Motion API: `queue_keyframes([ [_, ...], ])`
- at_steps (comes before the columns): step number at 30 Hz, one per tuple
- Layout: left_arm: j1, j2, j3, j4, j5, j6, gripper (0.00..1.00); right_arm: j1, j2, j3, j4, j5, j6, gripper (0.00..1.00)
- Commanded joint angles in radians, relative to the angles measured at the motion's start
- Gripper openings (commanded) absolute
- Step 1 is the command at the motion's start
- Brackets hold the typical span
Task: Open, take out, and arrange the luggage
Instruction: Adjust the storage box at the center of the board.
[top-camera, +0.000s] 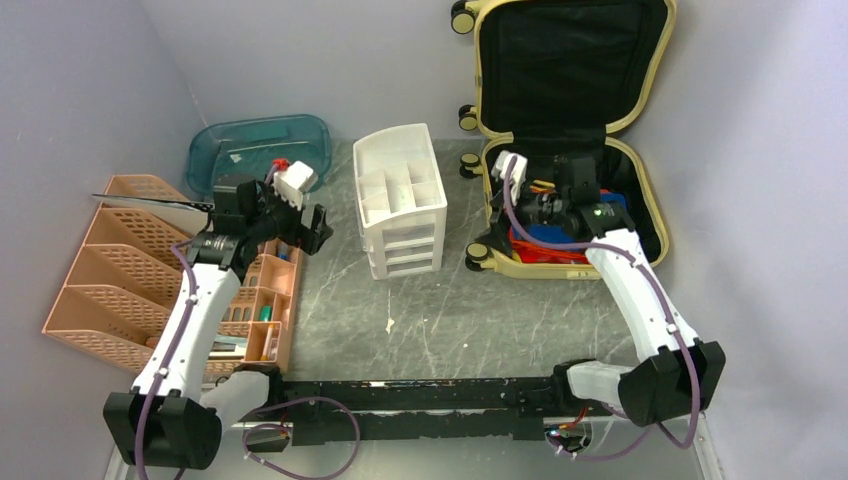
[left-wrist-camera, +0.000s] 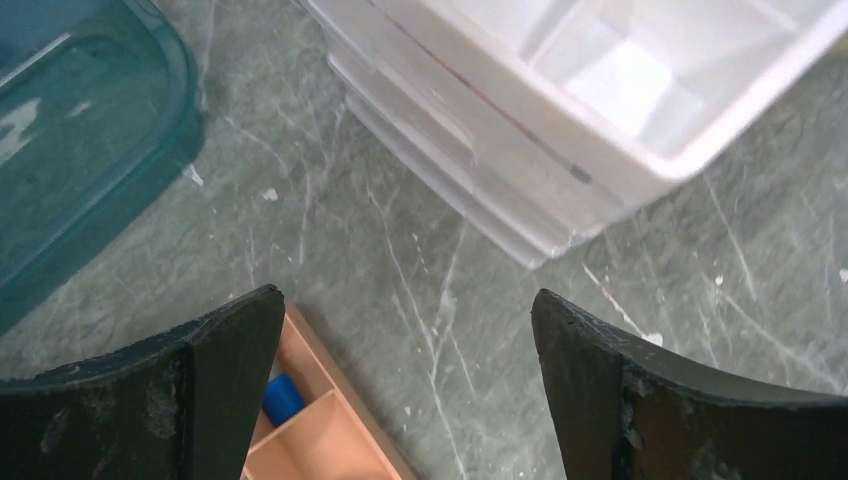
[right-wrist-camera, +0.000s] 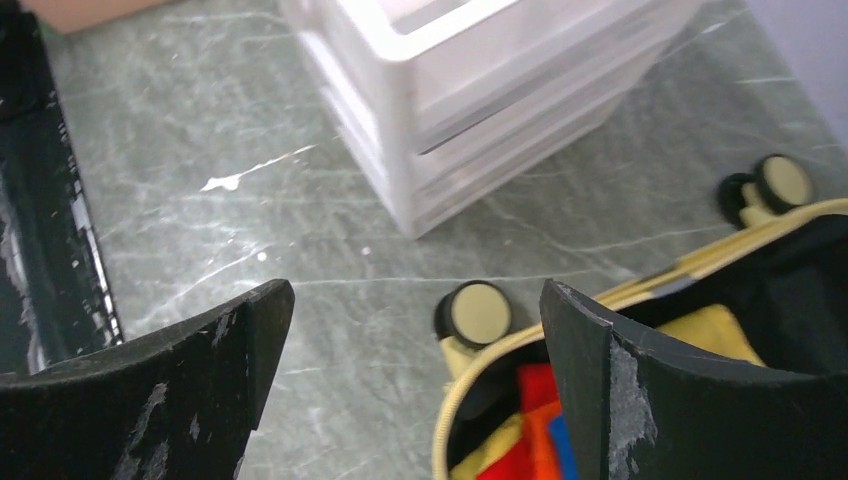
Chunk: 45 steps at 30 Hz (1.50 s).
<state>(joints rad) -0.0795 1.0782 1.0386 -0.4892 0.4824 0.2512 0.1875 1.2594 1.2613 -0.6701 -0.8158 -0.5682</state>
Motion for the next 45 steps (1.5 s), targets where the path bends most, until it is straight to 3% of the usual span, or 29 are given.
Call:
queue_keyframes([
  [1, 0.001, -0.055, -0.082, -0.038, 0.018, 0.091, 0.99, 0.066, -0.077, -0.127, 0.189, 0.021, 0.023, 1.00],
  [7, 0.001, -0.104, -0.128, -0.035, 0.033, 0.091, 0.99, 0.096, -0.097, -0.285, 0.453, 0.211, 0.195, 1.00],
  [17, 0.011, -0.119, -0.151, 0.015, 0.064, 0.065, 0.99, 0.198, 0.013, -0.249, 0.505, 0.240, 0.216, 1.00],
  [26, 0.023, -0.050, -0.091, 0.010, 0.061, 0.052, 0.99, 0.220, 0.108, -0.241, 0.695, 0.389, 0.333, 1.00],
  [35, 0.021, 0.224, 0.162, 0.067, -0.085, -0.036, 0.99, 0.219, 0.196, -0.200, 0.808, 0.413, 0.380, 1.00],
  [41, 0.010, 0.491, 0.398, 0.098, -0.300, -0.132, 0.99, 0.211, 0.327, -0.067, 0.757, 0.515, 0.403, 1.00],
  [45, 0.001, 0.631, 0.497, 0.089, -0.355, -0.138, 0.99, 0.184, 0.387, 0.011, 0.724, 0.500, 0.439, 1.00],
])
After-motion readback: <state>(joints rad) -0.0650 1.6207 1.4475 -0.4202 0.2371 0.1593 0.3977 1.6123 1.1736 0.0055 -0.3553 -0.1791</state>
